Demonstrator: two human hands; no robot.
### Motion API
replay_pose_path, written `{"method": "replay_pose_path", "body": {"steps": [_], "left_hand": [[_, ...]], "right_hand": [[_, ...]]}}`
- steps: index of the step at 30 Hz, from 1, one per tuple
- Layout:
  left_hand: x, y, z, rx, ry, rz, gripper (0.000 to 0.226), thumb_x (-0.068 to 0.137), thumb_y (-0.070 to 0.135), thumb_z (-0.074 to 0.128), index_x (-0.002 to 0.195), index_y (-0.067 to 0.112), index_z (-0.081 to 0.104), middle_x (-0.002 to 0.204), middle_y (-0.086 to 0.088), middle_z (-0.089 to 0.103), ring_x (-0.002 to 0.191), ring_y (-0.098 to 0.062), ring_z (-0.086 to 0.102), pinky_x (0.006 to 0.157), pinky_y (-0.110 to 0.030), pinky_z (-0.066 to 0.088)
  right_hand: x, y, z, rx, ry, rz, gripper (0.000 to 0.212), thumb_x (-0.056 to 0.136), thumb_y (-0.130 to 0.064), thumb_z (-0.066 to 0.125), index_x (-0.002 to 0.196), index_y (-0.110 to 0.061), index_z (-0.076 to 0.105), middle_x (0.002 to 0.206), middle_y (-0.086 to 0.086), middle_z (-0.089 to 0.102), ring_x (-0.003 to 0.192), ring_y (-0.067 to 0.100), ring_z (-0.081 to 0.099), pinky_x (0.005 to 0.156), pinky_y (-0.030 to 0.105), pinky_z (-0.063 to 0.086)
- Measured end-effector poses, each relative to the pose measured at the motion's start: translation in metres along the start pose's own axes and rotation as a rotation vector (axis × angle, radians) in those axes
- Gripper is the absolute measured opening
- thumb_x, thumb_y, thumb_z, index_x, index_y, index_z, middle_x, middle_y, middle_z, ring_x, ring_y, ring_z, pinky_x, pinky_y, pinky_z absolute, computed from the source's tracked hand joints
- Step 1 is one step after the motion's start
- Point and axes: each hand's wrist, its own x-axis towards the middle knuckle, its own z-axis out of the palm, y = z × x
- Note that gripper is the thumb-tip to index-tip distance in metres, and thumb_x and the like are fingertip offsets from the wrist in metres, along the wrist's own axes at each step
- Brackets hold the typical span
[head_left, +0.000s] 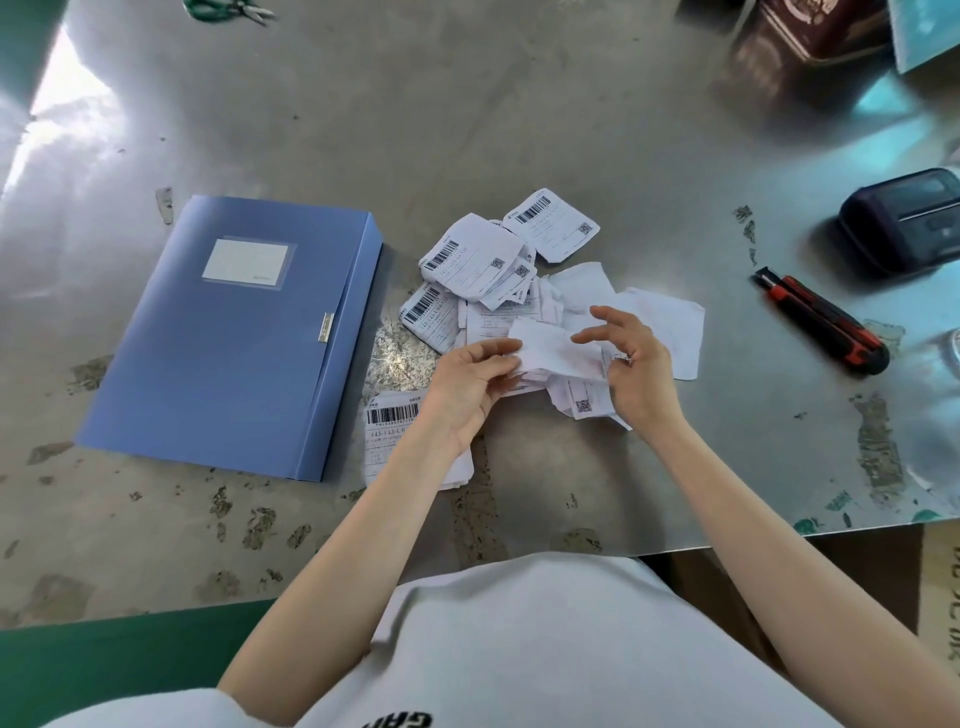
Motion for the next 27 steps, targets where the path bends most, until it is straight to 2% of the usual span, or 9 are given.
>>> {"method": "replay_pose_path", "body": {"steps": [2, 5, 8, 10, 14, 18, 23, 25, 27], "left_hand": [[-0.002, 0.005, -0.003, -0.098, -0.005, -0.049, 0.018, 0.087, -0.015, 0.053, 0.090, -0.002, 0.066, 0.081, -0.013, 0.065, 0.063, -0.011, 0.066, 0.063, -0.016, 0.057], [-0.004, 0.010, -0.007, -0.206, -0.004, -0.099, 0.017, 0.089, -0.013, 0.051, 0.094, -0.007, 0.066, 0.086, -0.017, 0.068, 0.067, -0.015, 0.069, 0.065, -0.018, 0.058], [-0.006, 0.013, -0.009, -0.287, -0.002, -0.122, 0.017, 0.092, -0.006, 0.051, 0.102, -0.011, 0.063, 0.089, -0.021, 0.070, 0.071, -0.019, 0.071, 0.064, -0.020, 0.058], [-0.007, 0.014, -0.010, -0.243, -0.012, -0.105, 0.021, 0.094, 0.002, 0.048, 0.107, -0.009, 0.061, 0.092, -0.020, 0.071, 0.071, -0.019, 0.070, 0.061, -0.021, 0.057], [-0.008, 0.013, -0.013, 0.107, 0.033, 0.016, 0.020, 0.093, 0.010, 0.046, 0.096, 0.008, 0.066, 0.081, -0.006, 0.066, 0.062, -0.011, 0.054, 0.052, -0.021, 0.044], [-0.009, 0.013, -0.020, 0.311, 0.101, 0.154, 0.011, 0.093, 0.019, 0.058, 0.087, 0.016, 0.067, 0.083, -0.005, 0.066, 0.075, -0.017, 0.058, 0.065, -0.032, 0.048], [-0.009, 0.014, -0.027, 0.345, 0.093, 0.204, 0.005, 0.092, 0.012, 0.060, 0.089, 0.011, 0.064, 0.093, -0.016, 0.071, 0.081, -0.024, 0.067, 0.080, -0.042, 0.056], [-0.009, 0.013, -0.029, 0.338, 0.120, 0.219, 0.003, 0.090, 0.007, 0.063, 0.092, 0.009, 0.062, 0.094, -0.019, 0.068, 0.083, -0.028, 0.065, 0.081, -0.045, 0.055], [-0.010, 0.012, -0.029, 0.331, 0.145, 0.231, 0.008, 0.087, 0.004, 0.065, 0.089, 0.009, 0.060, 0.090, -0.017, 0.068, 0.081, -0.028, 0.066, 0.077, -0.041, 0.057]], "right_hand": [[0.001, 0.000, 0.000, 0.031, -0.024, -0.015, 0.059, 0.066, 0.023, 0.033, 0.094, -0.013, 0.071, 0.126, -0.008, 0.054, 0.121, 0.015, 0.047, 0.094, 0.022, 0.037], [-0.002, -0.002, 0.000, 0.016, -0.043, -0.017, 0.042, 0.075, 0.016, 0.052, 0.095, -0.016, 0.070, 0.118, -0.013, 0.059, 0.115, 0.012, 0.052, 0.093, 0.022, 0.041], [-0.005, -0.008, 0.000, 0.104, -0.034, 0.034, 0.034, 0.082, -0.004, 0.066, 0.073, -0.036, 0.065, 0.083, -0.023, 0.065, 0.083, 0.000, 0.059, 0.077, 0.023, 0.045], [-0.004, -0.009, 0.001, 0.161, -0.017, 0.067, 0.034, 0.085, -0.007, 0.064, 0.062, -0.031, 0.059, 0.066, -0.014, 0.059, 0.067, 0.005, 0.051, 0.068, 0.027, 0.041], [-0.005, -0.013, 0.003, 0.237, -0.039, 0.133, 0.025, 0.084, -0.004, 0.064, 0.063, -0.013, 0.056, 0.069, 0.011, 0.055, 0.069, 0.019, 0.046, 0.066, 0.035, 0.037], [-0.011, -0.017, 0.002, 0.250, -0.123, 0.146, 0.009, 0.086, -0.002, 0.063, 0.079, 0.004, 0.063, 0.081, 0.028, 0.064, 0.074, 0.023, 0.055, 0.070, 0.041, 0.045], [-0.018, -0.020, 0.003, 0.312, -0.287, 0.211, 0.012, 0.084, 0.002, 0.065, 0.088, -0.009, 0.069, 0.096, 0.012, 0.072, 0.084, 0.017, 0.070, 0.080, 0.031, 0.057], [-0.020, -0.020, 0.004, 0.323, -0.362, 0.228, 0.020, 0.083, 0.005, 0.065, 0.089, -0.014, 0.069, 0.094, 0.005, 0.073, 0.084, 0.010, 0.071, 0.076, 0.024, 0.058], [-0.019, -0.020, 0.003, 0.305, -0.397, 0.241, 0.022, 0.081, 0.005, 0.067, 0.092, -0.015, 0.068, 0.093, 0.004, 0.073, 0.084, 0.011, 0.072, 0.076, 0.027, 0.059]]}}
